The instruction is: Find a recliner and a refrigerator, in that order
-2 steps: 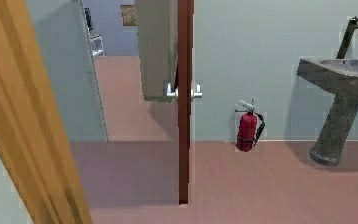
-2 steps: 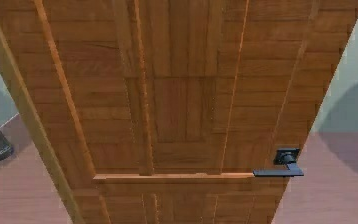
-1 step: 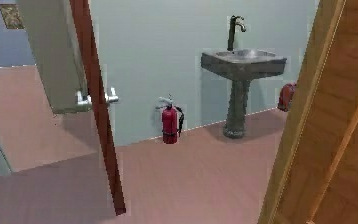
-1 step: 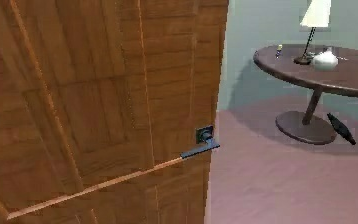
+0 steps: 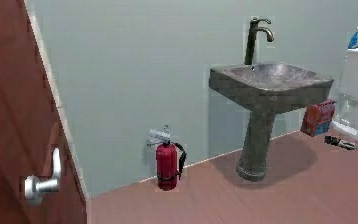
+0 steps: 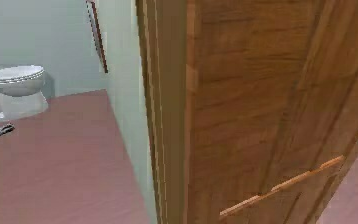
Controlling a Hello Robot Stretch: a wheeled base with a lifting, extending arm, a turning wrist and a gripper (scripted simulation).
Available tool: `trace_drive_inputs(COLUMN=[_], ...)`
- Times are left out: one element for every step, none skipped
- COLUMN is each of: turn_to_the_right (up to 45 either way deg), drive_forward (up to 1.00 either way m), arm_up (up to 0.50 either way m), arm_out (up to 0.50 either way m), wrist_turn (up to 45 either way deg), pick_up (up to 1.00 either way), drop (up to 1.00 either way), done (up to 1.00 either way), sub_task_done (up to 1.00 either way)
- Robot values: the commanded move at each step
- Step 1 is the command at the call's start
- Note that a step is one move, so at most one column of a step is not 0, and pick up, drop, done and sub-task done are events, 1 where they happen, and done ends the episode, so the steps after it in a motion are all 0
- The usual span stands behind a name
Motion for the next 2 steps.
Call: trace_drive_inputs(turn_to_the_right=[-45.0, -36.0], drive_forward=[0.00, 0.00], arm_up=[0.00, 0.00], arm_out=[0.00, 0.00], wrist_turn=[0.0, 0.0], pick_up=[0.00, 0.00], drop=[0.00, 0.00], done=[0.00, 0.00], sub_task_done=[0.00, 0.00])
